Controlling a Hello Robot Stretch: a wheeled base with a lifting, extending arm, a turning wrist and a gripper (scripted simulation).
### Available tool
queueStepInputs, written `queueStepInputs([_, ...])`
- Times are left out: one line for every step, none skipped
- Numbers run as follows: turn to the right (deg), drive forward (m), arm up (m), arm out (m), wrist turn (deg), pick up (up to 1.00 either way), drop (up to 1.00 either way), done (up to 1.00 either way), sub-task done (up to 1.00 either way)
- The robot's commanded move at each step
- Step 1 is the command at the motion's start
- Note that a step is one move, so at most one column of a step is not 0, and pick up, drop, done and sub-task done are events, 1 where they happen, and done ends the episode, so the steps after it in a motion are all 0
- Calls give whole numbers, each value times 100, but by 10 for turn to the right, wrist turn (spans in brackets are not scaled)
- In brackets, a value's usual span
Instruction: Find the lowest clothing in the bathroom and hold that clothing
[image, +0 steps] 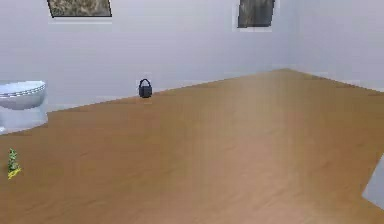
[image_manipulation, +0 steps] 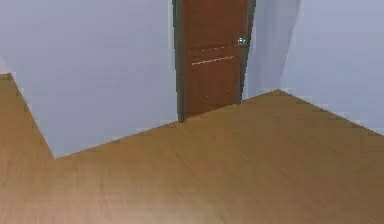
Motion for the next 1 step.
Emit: queueStepInputs([-360,0,0,0,0,0,0,0,0])
